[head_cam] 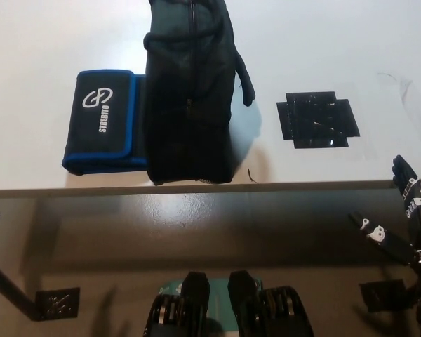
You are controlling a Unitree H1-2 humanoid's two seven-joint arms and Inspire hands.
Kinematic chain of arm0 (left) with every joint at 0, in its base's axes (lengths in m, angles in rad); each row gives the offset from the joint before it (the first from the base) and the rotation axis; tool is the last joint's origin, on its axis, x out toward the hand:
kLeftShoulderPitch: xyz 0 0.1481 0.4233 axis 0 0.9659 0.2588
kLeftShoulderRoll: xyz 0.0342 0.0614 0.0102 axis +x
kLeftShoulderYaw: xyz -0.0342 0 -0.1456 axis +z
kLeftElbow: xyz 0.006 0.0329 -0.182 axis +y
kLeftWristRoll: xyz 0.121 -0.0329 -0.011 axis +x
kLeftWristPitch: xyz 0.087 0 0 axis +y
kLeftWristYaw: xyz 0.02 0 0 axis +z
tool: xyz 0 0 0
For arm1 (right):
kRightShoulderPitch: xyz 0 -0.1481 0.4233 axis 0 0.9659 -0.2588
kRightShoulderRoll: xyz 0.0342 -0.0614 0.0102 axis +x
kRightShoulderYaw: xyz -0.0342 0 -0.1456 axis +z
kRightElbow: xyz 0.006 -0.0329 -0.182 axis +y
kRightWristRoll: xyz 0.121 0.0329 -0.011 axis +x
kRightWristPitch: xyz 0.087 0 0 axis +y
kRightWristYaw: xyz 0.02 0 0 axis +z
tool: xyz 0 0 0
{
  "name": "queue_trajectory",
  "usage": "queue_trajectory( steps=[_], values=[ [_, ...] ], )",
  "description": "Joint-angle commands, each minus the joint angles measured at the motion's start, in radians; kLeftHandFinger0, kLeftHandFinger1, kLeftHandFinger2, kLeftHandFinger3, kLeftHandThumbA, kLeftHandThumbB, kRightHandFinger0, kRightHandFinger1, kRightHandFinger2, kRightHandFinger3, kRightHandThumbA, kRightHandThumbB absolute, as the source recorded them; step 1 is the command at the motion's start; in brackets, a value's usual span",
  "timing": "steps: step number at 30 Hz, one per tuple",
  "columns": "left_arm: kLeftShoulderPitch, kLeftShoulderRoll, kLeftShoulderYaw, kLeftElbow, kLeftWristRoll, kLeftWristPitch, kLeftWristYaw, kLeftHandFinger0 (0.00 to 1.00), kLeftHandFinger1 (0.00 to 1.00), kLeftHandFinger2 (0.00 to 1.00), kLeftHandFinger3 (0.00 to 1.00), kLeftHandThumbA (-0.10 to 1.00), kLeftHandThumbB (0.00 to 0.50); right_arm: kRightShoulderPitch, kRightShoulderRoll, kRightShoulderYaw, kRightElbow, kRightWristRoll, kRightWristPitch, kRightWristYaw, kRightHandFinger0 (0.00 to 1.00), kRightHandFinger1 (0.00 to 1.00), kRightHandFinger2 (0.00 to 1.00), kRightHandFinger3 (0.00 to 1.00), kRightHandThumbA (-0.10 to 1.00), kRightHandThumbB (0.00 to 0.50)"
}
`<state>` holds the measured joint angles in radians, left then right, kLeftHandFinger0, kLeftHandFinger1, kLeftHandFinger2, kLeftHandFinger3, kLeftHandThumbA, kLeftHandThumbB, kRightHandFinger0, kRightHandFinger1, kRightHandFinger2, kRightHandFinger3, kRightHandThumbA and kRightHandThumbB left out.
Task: Use both hands to pick up the lunch bag on the right hand side and smoothly move it near the note book on the left hand side
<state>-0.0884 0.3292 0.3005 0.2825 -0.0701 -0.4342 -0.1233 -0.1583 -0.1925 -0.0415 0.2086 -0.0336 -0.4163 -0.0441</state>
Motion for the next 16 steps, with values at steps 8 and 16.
queue_trajectory(
  steps=[8, 16],
  values=[
    [-0.029, 0.009, 0.022, -0.02, -0.017, -0.036, -0.015, 1.0, 1.0, 1.0, 1.0, 1.0, 0.382, -0.006, -0.014, -0.015, -0.045, 0.027, -0.032, 0.029, 1.0, 1.0, 1.0, 1.0, 1.0, 0.298],
    [0.025, -0.011, 0.021, -0.034, -0.032, -0.036, -0.034, 1.0, 1.0, 1.0, 1.0, 1.0, 0.395, 0.056, -0.017, -0.016, -0.072, 0.029, -0.028, 0.04, 1.0, 1.0, 1.0, 1.0, 1.0, 0.298]
  ],
)
